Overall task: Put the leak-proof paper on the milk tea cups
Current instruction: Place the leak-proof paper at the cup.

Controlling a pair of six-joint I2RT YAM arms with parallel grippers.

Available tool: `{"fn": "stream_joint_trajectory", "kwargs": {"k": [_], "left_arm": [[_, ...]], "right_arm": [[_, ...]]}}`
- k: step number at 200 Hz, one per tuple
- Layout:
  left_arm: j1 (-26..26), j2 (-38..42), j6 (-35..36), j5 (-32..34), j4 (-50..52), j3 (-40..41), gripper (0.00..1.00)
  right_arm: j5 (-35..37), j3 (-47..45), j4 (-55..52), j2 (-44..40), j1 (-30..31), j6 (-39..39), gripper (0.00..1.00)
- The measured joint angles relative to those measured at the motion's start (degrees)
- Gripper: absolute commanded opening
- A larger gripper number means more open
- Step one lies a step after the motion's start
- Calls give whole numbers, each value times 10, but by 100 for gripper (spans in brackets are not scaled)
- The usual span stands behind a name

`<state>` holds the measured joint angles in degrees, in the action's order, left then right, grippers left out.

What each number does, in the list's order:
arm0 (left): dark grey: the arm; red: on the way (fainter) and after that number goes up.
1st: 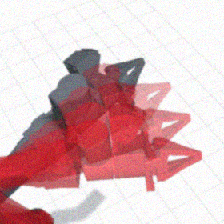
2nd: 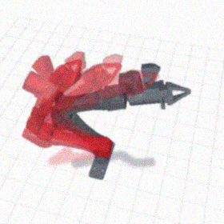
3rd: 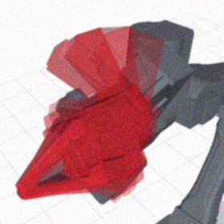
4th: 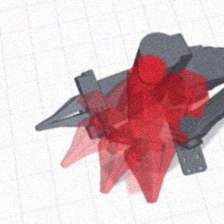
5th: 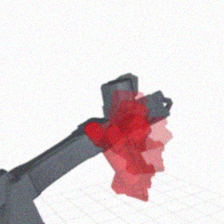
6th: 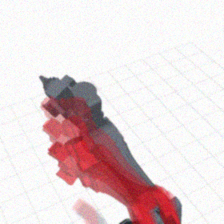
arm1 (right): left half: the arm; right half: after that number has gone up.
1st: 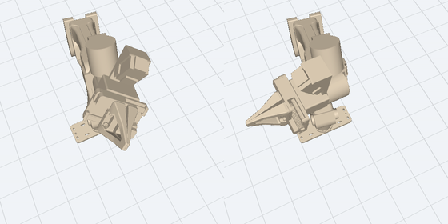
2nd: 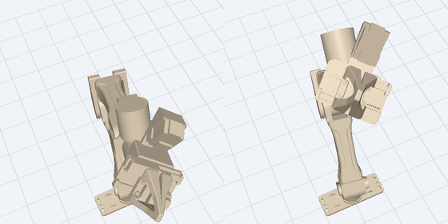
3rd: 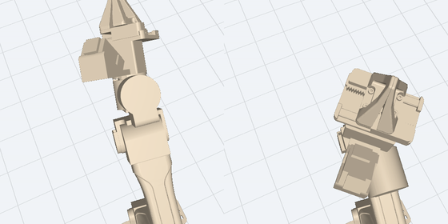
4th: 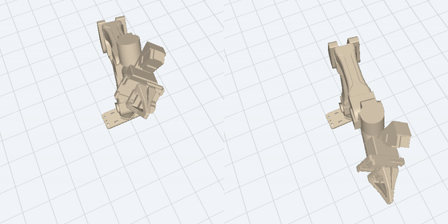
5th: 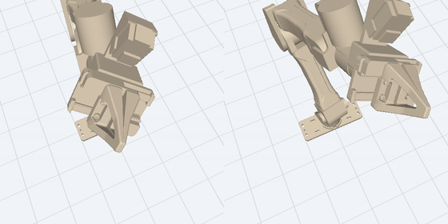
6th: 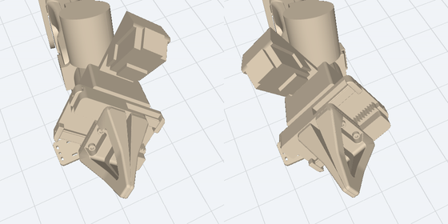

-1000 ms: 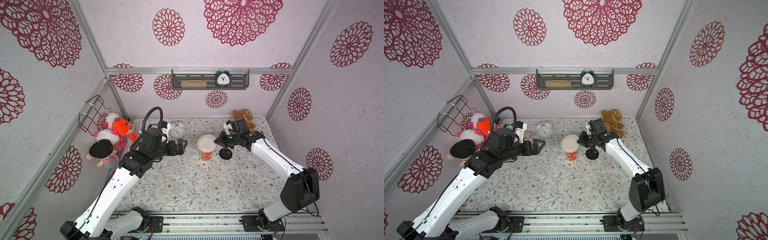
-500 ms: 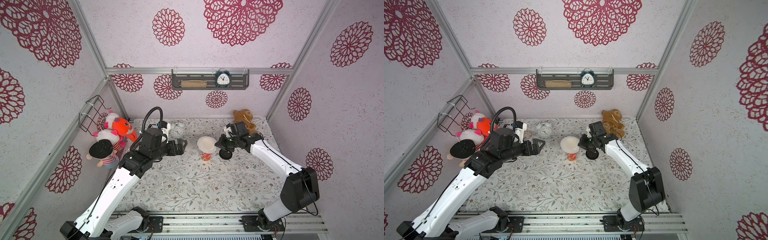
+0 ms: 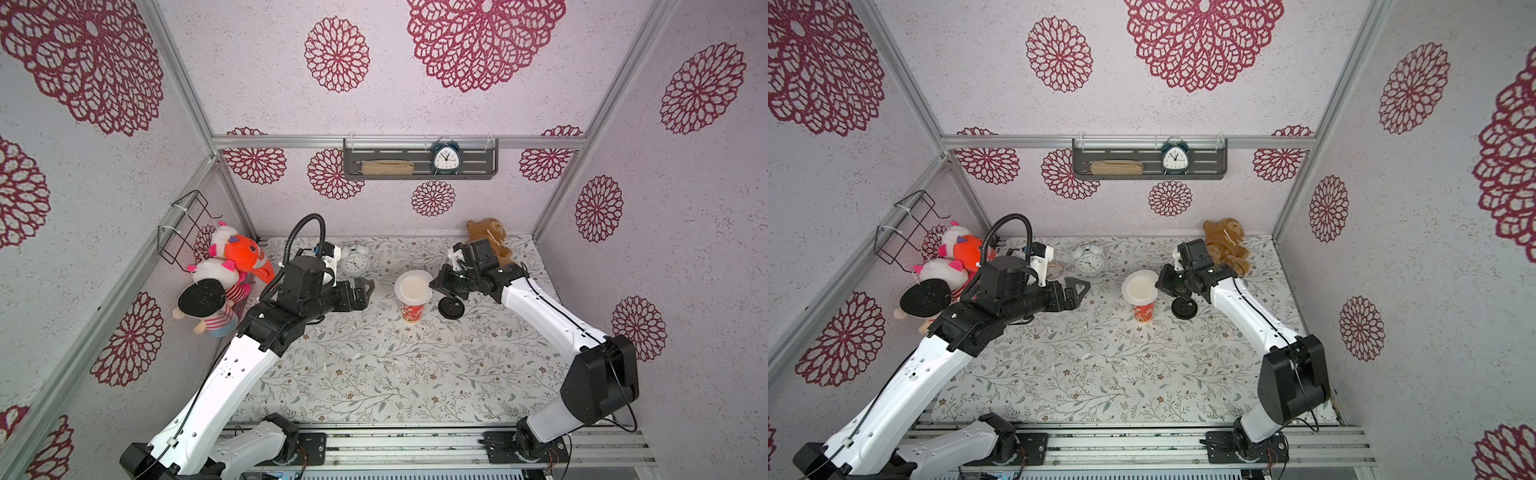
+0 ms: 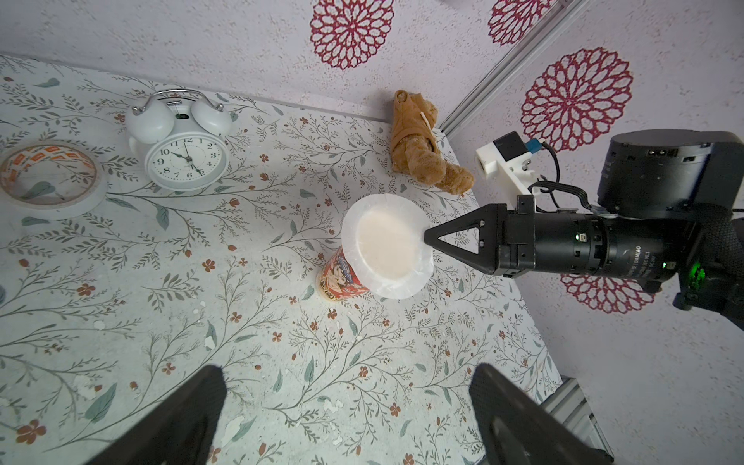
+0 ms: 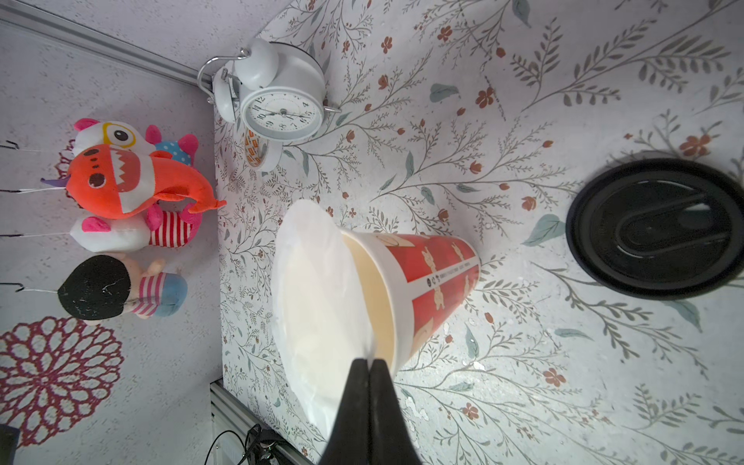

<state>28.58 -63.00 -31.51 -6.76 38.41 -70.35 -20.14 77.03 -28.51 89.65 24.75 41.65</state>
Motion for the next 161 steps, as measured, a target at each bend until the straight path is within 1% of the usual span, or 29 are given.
{"fn": "stream_joint_trajectory", "kwargs": {"k": [111,135,161], "left_arm": [[0,1,0,1,1,0,99],[0,1,0,1,1,0,99],[0,1,0,1,1,0,99]], "right_arm": [[7,0,0,8,0,0,6],[7,0,0,8,0,0,7],[7,0,0,13,0,0,12]]}}
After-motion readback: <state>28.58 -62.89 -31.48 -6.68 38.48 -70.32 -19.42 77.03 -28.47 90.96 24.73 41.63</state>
